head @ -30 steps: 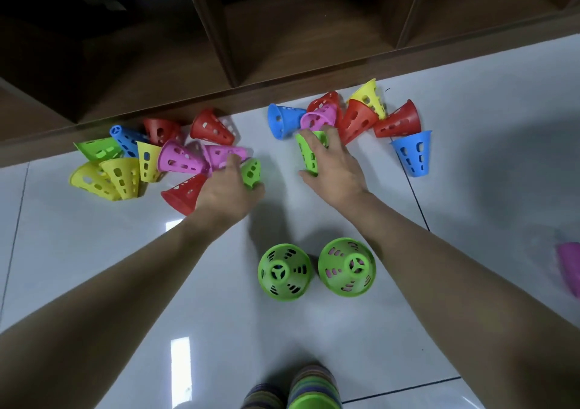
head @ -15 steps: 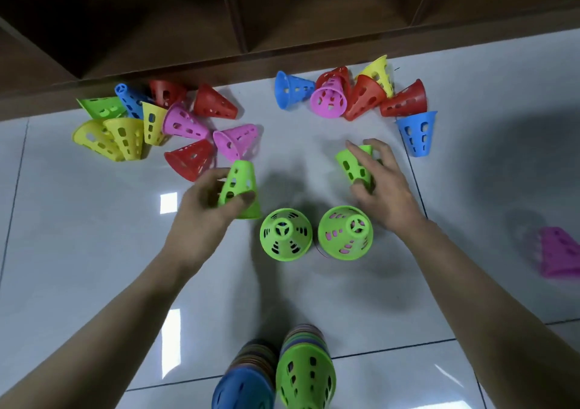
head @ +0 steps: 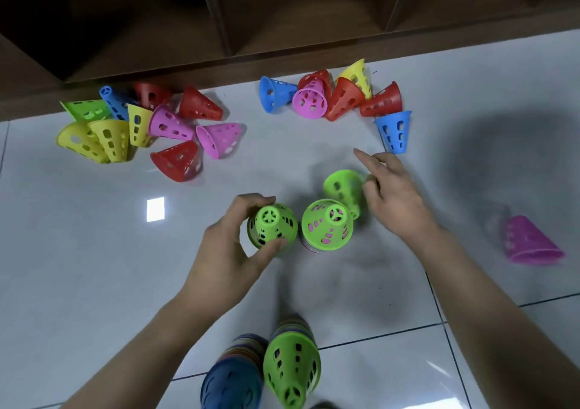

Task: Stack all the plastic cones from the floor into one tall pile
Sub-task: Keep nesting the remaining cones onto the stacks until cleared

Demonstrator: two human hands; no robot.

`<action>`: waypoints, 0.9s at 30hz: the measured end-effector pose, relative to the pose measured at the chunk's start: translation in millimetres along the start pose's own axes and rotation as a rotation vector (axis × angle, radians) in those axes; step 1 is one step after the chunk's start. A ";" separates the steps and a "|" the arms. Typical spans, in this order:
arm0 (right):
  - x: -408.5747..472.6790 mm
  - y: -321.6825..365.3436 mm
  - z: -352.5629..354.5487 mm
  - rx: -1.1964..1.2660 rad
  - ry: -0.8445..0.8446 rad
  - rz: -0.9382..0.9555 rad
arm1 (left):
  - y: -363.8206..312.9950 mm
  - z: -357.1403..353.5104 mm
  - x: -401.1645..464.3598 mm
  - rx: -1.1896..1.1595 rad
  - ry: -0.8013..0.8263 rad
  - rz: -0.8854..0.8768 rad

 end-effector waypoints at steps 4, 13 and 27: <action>-3.7 1.8 -18.2 -0.077 0.099 0.076 | 5.2 -1.6 -2.2 0.023 -0.003 -0.030; -26.6 -4.1 -25.4 0.032 0.209 -0.060 | 10.8 -2.6 -0.7 0.005 0.028 -0.029; -25.5 -19.1 -22.8 0.342 0.030 -0.247 | 14.0 -5.2 -3.5 -0.033 0.016 -0.018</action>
Point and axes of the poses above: each hand's wrist, its own x-axis towards the middle knuckle, its own z-axis out of the back of the hand, y = z × x, the point moved 6 cm from there along x, towards the middle knuckle, and after that the axes turned 12 degrees about -y, right-handed, at the moved point
